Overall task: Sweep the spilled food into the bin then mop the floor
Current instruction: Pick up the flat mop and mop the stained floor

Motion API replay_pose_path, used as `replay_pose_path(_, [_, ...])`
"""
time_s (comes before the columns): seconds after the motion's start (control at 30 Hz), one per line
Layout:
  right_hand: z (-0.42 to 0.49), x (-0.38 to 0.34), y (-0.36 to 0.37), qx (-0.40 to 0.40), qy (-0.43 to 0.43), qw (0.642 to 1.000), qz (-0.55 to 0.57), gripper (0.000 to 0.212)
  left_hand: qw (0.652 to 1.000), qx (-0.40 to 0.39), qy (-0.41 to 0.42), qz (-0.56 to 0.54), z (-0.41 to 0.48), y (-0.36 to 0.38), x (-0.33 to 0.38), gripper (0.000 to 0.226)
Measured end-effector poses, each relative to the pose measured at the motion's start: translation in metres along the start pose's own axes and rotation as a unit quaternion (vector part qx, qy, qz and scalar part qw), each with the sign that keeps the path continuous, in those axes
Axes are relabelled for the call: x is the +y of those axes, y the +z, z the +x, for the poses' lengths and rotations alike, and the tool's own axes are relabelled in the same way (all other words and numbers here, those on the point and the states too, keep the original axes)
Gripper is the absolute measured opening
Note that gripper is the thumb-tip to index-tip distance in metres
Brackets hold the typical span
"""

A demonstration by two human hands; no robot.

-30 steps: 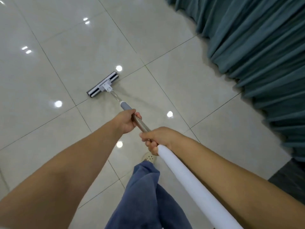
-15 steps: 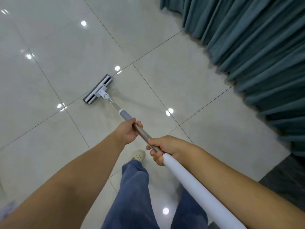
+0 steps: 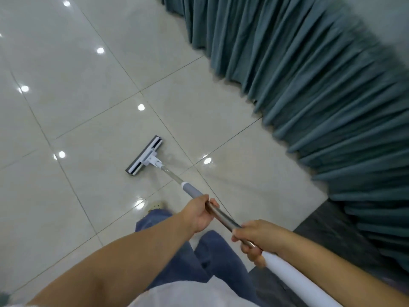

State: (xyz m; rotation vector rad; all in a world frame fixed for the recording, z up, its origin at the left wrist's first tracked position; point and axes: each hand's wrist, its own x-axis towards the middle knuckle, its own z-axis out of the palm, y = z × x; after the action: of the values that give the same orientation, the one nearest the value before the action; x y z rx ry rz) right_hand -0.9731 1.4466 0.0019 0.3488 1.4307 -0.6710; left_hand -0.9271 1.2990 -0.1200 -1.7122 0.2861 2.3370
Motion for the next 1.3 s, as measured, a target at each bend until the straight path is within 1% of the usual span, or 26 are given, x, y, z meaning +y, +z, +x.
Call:
replay_pose_path(0.07, [-0.017, 0.018, -0.022, 0.002, -0.019, 0.999, -0.034, 0.017, 1.000, -0.009, -0.012, 0.001, -0.007, 0.021, -0.026, 0.005])
replay_pose_path(0.17, [-0.034, 0.023, -0.050, -0.005, -0.027, 1.000, 0.004, 0.017, 0.999, -0.024, -0.020, 0.006, -0.009, 0.050, -0.040, 0.004])
replay_pose_path(0.27, [-0.037, 0.004, -0.064, -0.011, -0.027, 0.999, 0.044, 0.017, 0.999, -0.038, -0.016, 0.017, -0.002, 0.070, -0.027, 0.004])
replay_pose_path(0.37, [-0.029, -0.026, -0.070, -0.021, -0.025, 0.997, 0.070, 0.015, 0.999, -0.037, -0.003, 0.027, 0.009, 0.082, 0.001, 0.003])
replay_pose_path(0.5, [-0.009, -0.081, -0.068, -0.020, -0.044, 0.995, 0.085, 0.015, 0.999, -0.034, 0.025, 0.032, 0.026, 0.100, 0.054, 0.008])
replay_pose_path(0.63, [0.026, -0.150, -0.064, -0.021, -0.074, 0.990, 0.119, 0.013, 0.998, -0.025, 0.051, 0.034, 0.047, 0.126, 0.131, 0.013])
replay_pose_path(0.77, [0.067, -0.237, -0.066, -0.024, -0.087, 0.988, 0.128, 0.012, 0.995, -0.017, 0.080, 0.050, 0.078, 0.155, 0.223, 0.012])
replay_pose_path(0.87, [0.093, -0.312, -0.078, -0.054, -0.096, 0.981, 0.161, 0.012, 0.994, -0.016, 0.098, 0.055, 0.104, 0.185, 0.295, 0.010])
replay_pose_path(0.93, [0.110, -0.363, -0.090, -0.069, -0.098, 0.974, 0.193, 0.015, 0.991, -0.016, 0.115, 0.059, 0.119, 0.211, 0.341, 0.012])
replay_pose_path(1.03, [0.140, -0.426, -0.106, -0.079, -0.093, 0.970, 0.210, 0.016, 0.987, -0.006, 0.146, 0.066, 0.138, 0.245, 0.397, 0.018])
replay_pose_path(1.17, [0.171, -0.473, -0.120, -0.079, -0.096, 0.967, 0.221, 0.018, 0.984, 0.005, 0.171, 0.057, 0.165, 0.272, 0.439, 0.021])
replay_pose_path(1.3, [0.177, -0.474, -0.156, -0.074, -0.093, 0.966, 0.229, 0.018, 0.986, 0.010, 0.159, 0.051, 0.188, 0.295, 0.435, 0.021])
